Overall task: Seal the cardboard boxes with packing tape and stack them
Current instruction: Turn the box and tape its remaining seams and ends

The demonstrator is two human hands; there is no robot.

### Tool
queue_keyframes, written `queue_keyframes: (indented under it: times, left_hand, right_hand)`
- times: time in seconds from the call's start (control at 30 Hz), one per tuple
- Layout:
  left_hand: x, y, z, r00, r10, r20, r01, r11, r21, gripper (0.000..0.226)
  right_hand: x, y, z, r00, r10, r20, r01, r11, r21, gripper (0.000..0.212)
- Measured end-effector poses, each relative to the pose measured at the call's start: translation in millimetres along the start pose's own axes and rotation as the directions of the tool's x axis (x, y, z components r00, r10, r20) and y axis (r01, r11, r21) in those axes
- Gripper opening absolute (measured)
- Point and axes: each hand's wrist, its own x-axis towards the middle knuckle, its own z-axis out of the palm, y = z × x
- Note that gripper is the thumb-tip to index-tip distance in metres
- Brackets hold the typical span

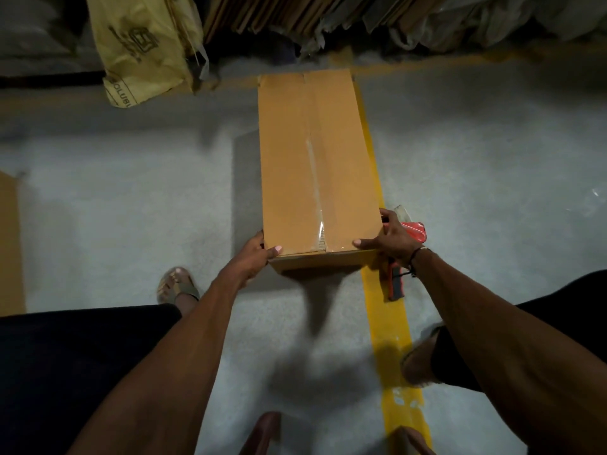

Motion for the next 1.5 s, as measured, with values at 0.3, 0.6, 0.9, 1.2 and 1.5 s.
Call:
queue_keyframes:
  times: [0.3,0.6,0.9,1.2,1.5]
  left_hand:
    - [-36,-5,27,0.975,-0.197,-0.101,0.204,0.977,0.062,0.047]
    - [-71,-9,62,0.94,-0.299,0.164,0.308,0.951,-0.027,0.063]
    - [-40,18,-79,0.79,0.011,-0.614,0.17,0.957,0.236,0.077]
    - [-9,31,-178,0.682,0.168,-0.712,0.156,0.917,0.366,0.115]
    - [-2,19,-170,0.806,0.12,-0.579,0.256,0.812,0.525,0.117]
  right_hand:
    - [-8,-17,-8,0.988,-0.155,0.009,0.154,0.972,-0.179,0.106]
    - [-21,-19,50,0.89,-0.08,-0.449,0.038,0.994,-0.102,0.11]
    - [-34,-5,115,0.906,-0.053,-0.419,0.011,0.995,-0.102,0.172]
    - [44,-64,27,0.979,-0.124,-0.163,0.074,0.957,-0.28,0.157]
    - [79,-83,24,0.864,-0.252,-0.436,0.093,0.93,-0.354,0.091]
